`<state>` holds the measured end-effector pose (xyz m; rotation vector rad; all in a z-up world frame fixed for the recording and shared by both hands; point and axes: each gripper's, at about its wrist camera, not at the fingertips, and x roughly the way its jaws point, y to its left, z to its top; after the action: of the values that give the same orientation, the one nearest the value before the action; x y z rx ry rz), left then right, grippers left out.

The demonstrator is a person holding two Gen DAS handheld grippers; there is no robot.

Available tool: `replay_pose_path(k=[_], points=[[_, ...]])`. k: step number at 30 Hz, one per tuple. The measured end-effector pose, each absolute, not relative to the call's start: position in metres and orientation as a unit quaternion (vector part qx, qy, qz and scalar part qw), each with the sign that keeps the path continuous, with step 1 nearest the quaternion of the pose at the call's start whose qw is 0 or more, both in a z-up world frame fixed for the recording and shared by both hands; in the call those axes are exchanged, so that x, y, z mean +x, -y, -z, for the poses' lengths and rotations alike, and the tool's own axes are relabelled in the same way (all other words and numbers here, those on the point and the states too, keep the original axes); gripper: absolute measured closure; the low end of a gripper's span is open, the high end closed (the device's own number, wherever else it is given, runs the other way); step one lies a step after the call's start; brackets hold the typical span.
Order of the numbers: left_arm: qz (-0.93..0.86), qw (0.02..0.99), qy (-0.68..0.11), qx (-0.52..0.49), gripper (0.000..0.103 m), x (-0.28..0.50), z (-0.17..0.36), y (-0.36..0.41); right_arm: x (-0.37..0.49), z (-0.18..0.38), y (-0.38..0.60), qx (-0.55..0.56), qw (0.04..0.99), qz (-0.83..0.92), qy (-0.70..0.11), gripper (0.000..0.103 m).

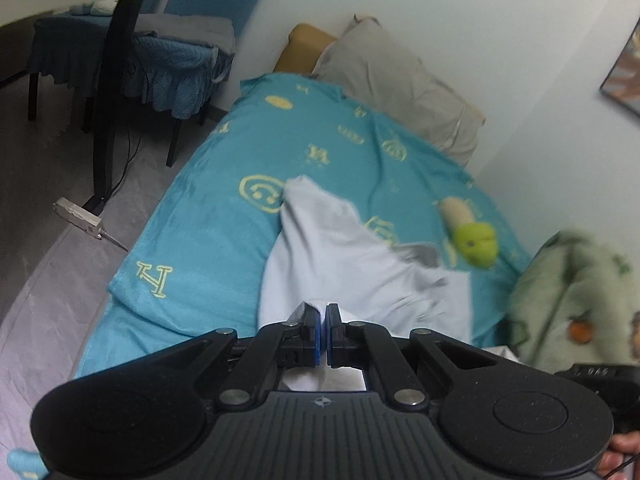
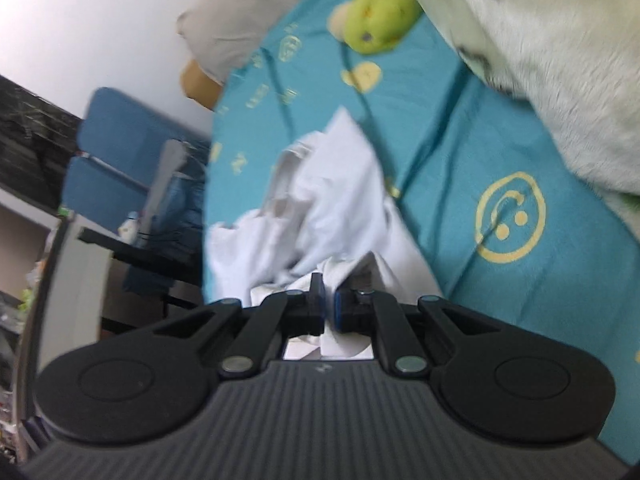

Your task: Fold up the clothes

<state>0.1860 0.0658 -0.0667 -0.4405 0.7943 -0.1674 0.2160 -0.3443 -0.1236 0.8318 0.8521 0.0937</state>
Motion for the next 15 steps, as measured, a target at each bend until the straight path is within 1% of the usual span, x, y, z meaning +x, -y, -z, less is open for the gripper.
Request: replay_pose_path(k=[4, 7, 11, 13, 15], points=[[0.065, 0.888, -0.405, -0.207, 0.1, 0.215, 0.103, -0.065, 0.24, 0.151, 0.332, 0.355, 0.826, -0.016, -0.438, 0.095], [0.064, 0.888, -0.422, -0.17, 0.1, 0.227, 0.121, -0.056, 0.25, 0.161, 0.326, 0.327, 0.83, -0.012, -0.452, 0.094], [0.063, 0.885, -0.431, -0.166, 0.1, 0.23, 0.132, -0.052, 0.253, 0.171, 0.324, 0.322, 0.826, -0.007, -0.462, 0.093], [0.063, 0.89, -0.423, -0.157, 0.096, 0.227, 0.13, -0.049, 0.251, 0.167, 0.323, 0.32, 0.83, -0.007, -0.458, 0.093], [0.067, 0.896, -0.413, -0.148, 0.088, 0.215, 0.121, -0.045, 0.248, 0.162, 0.321, 0.315, 0.834, -0.007, -0.453, 0.093]])
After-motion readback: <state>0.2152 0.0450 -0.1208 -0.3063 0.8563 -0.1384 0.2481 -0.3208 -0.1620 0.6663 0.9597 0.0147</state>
